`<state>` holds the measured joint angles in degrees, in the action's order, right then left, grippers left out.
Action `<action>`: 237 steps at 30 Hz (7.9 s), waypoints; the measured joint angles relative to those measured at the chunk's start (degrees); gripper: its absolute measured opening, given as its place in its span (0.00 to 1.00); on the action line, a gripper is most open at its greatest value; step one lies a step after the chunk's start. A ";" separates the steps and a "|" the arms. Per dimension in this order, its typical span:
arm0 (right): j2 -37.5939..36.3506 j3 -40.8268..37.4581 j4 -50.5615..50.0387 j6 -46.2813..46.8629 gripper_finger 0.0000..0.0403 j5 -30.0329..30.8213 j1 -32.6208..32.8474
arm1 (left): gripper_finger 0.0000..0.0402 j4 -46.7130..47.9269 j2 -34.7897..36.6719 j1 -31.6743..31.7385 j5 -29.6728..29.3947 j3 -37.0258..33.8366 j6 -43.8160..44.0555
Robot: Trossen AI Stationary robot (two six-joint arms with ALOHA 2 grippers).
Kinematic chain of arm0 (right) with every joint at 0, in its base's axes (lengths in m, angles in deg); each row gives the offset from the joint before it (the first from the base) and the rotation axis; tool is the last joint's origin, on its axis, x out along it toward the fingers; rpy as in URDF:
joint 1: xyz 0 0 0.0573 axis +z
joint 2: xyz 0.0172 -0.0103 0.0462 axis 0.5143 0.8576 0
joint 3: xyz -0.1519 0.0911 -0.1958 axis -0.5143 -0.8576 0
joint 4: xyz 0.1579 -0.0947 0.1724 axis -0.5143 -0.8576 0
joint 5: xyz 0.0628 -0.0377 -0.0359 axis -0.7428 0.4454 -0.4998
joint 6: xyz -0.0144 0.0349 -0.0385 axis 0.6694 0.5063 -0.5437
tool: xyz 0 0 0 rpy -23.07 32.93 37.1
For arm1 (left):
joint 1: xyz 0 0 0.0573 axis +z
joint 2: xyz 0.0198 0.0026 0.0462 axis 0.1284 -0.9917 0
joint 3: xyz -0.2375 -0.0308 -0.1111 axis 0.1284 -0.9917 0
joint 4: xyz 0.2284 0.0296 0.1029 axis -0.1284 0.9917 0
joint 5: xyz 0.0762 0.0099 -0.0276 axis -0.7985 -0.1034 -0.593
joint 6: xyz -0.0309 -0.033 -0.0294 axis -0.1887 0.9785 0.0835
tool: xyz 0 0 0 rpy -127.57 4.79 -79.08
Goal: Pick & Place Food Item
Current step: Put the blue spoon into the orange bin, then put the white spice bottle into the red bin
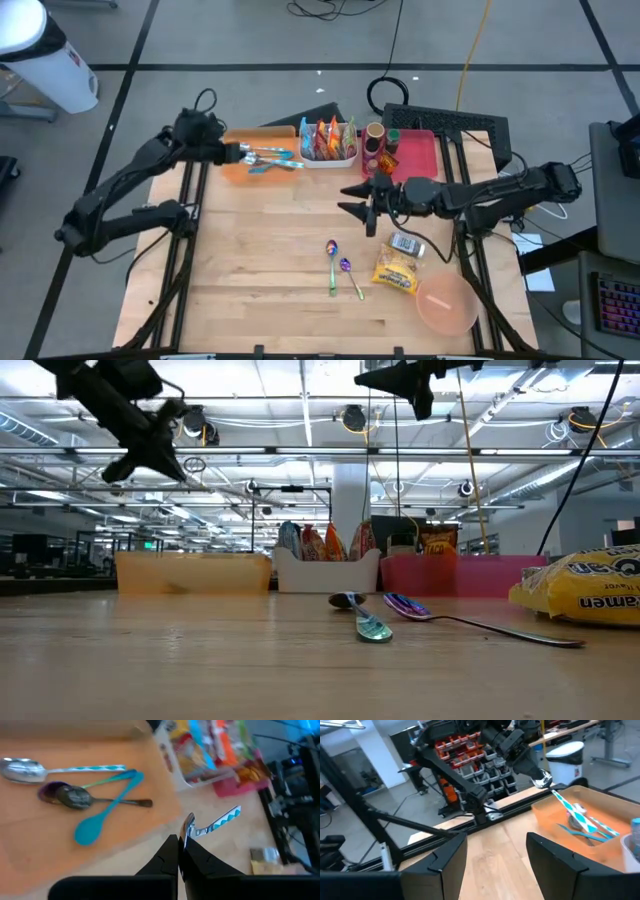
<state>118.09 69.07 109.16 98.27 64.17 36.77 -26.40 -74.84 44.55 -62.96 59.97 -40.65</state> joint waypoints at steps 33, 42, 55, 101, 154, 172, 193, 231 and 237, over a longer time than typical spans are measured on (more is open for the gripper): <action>-0.04 0.00 -6.61 0.07 0.49 -16.33 -9.67 | 0.01 -6.27 -18.43 17.58 1.73 -0.01 -3.41; -0.04 0.00 -6.80 0.05 0.49 -16.31 -11.16 | 0.01 -5.93 -18.45 18.51 2.88 0.00 -5.98; -0.04 0.00 -7.13 0.41 0.49 -16.16 -11.14 | 0.01 -3.81 -23.15 17.61 1.70 0.00 -7.88; -0.04 0.00 -10.19 1.58 0.49 -16.10 -11.14 | 0.12 -7.83 -30.34 12.08 -10.65 0.00 -9.83; -0.04 0.00 -8.24 4.80 0.49 -13.07 -10.95 | 0.57 -29.45 4.73 4.96 15.48 -0.04 -1.19; -0.02 0.00 -0.90 7.56 0.49 -12.66 -10.60 | 0.57 -34.99 4.51 -33.28 -13.72 0.00 -6.02; 0.00 -7.47 2.66 15.87 0.49 -10.04 -6.57 | 0.57 -52.62 -21.80 -58.72 -13.67 -0.02 7.85; -2.71 26.64 -80.28 9.51 0.49 -5.35 11.89 | 0.57 -78.24 -36.89 -56.00 -13.05 -0.02 16.53; -4.40 26.48 -98.18 20.49 0.49 -4.82 13.98 | 0.57 -78.38 -36.33 -55.95 -10.02 -0.02 16.07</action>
<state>113.68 95.55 10.98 118.76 59.34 50.75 -104.78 -111.17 -11.40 -72.98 59.95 -24.58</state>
